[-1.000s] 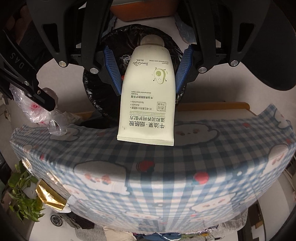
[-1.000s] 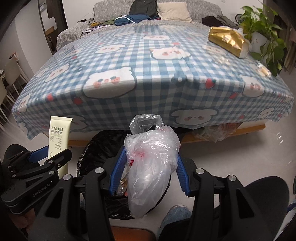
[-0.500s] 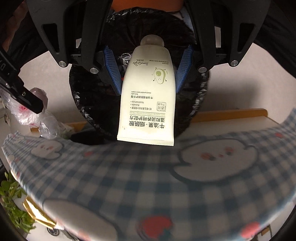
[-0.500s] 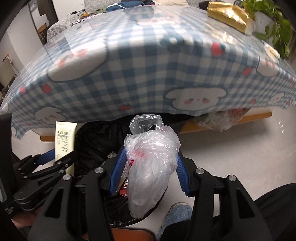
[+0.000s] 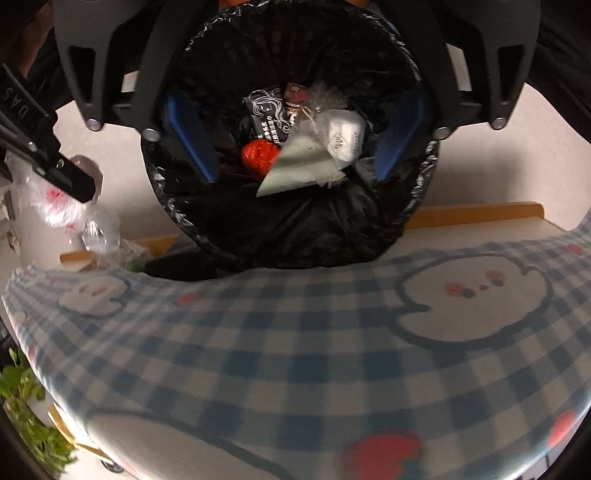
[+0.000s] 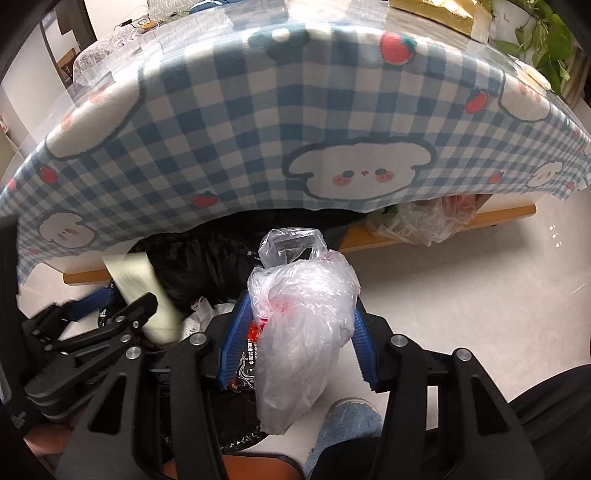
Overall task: Collect trash
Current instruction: 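Open the left tool to drop the lotion tube into the bin, then lower the clear plastic bag into the bin and open the right tool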
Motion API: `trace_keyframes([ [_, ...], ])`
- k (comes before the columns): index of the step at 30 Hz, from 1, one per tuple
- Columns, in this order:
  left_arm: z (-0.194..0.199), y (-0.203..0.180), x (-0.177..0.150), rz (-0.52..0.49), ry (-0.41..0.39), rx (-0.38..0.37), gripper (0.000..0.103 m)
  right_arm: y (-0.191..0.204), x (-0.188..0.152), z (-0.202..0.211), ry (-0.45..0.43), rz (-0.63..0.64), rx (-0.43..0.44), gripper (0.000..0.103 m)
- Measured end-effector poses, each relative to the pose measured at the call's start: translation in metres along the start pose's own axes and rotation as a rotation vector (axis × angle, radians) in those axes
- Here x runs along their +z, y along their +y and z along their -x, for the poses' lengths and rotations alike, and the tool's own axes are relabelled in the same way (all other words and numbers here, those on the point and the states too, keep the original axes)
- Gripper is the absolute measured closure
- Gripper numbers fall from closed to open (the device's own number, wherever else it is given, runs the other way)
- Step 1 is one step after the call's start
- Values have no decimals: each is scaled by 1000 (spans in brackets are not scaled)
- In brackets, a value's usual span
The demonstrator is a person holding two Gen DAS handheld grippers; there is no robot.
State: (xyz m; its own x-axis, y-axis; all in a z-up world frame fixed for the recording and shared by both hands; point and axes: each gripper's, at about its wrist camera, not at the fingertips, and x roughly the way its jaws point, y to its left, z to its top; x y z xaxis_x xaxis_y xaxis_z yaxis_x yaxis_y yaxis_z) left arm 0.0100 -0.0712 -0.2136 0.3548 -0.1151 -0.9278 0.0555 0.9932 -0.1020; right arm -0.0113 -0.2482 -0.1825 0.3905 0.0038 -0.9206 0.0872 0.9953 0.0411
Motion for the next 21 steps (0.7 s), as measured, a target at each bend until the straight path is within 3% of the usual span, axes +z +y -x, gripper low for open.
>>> trace_keyframes([
  [6,14,34,1,46,-13,23,6,22,2,0,-3,39,25,54],
  [12,32,74,-5,91,-36,52,6,61,4,-1,-11,99,68,53],
  [21,37,105,-16,121,-21,62,6,108,-1,-11,15,180,96,52],
])
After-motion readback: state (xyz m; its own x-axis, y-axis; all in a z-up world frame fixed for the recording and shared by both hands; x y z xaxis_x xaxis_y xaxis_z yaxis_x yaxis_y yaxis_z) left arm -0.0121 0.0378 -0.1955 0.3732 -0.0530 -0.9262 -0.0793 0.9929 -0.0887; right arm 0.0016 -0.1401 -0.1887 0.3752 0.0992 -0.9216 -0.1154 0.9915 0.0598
